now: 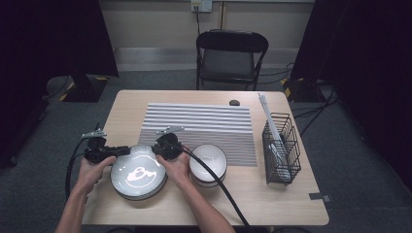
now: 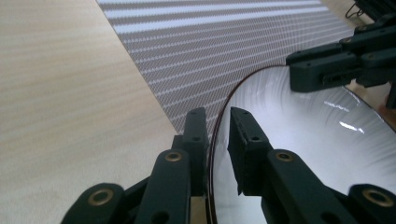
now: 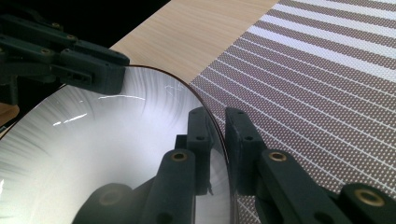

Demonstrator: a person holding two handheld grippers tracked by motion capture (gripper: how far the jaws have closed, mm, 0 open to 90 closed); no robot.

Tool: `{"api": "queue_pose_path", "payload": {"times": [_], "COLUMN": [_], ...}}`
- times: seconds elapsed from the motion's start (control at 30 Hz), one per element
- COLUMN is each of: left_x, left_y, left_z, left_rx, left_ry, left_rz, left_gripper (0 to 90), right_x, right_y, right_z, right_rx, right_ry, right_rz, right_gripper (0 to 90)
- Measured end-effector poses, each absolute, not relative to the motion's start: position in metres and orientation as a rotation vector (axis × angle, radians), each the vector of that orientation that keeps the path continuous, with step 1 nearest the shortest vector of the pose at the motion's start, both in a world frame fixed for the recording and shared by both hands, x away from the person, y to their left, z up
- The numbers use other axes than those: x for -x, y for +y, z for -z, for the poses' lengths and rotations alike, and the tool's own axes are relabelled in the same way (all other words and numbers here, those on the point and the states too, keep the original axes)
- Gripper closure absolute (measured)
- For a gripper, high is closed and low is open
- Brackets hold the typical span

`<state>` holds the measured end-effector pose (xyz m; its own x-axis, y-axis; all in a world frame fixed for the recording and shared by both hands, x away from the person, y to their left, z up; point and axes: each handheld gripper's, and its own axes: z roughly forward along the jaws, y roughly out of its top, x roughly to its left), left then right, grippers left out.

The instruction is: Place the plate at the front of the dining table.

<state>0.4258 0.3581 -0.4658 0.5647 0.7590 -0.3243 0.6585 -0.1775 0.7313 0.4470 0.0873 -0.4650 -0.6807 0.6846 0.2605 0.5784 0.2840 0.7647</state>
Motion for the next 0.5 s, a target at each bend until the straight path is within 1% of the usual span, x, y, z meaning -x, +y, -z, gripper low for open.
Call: {"api": "queue_pose_path", "payload": {"times": [0.03, 0.13, 0.5], "left_x": [-0.4251, -0.4254, -0.4306], "left_y": [0.358, 0.3572, 0.3562], "left_z": [0.4667, 0.4669, 0.4611], "left_rx": [-1.908, -1.906, -1.883], "left_ry": [1.146, 1.147, 1.132], "left_rz": [-0.145, -0.136, -0.194], "left_gripper": [76.4, 79.6, 80.2], "right_x": [-0.4472, -0.447, -0.4495], "right_y": [0.0874, 0.0873, 0.0881], "right_z": [0.4649, 0.465, 0.4613], "right_rx": [-1.204, -1.199, -1.224], "right_ry": [2.42, 2.42, 2.387], "right_rz": [-1.362, -1.361, -1.357], "right_gripper": [81.1, 81.1, 80.9]}}
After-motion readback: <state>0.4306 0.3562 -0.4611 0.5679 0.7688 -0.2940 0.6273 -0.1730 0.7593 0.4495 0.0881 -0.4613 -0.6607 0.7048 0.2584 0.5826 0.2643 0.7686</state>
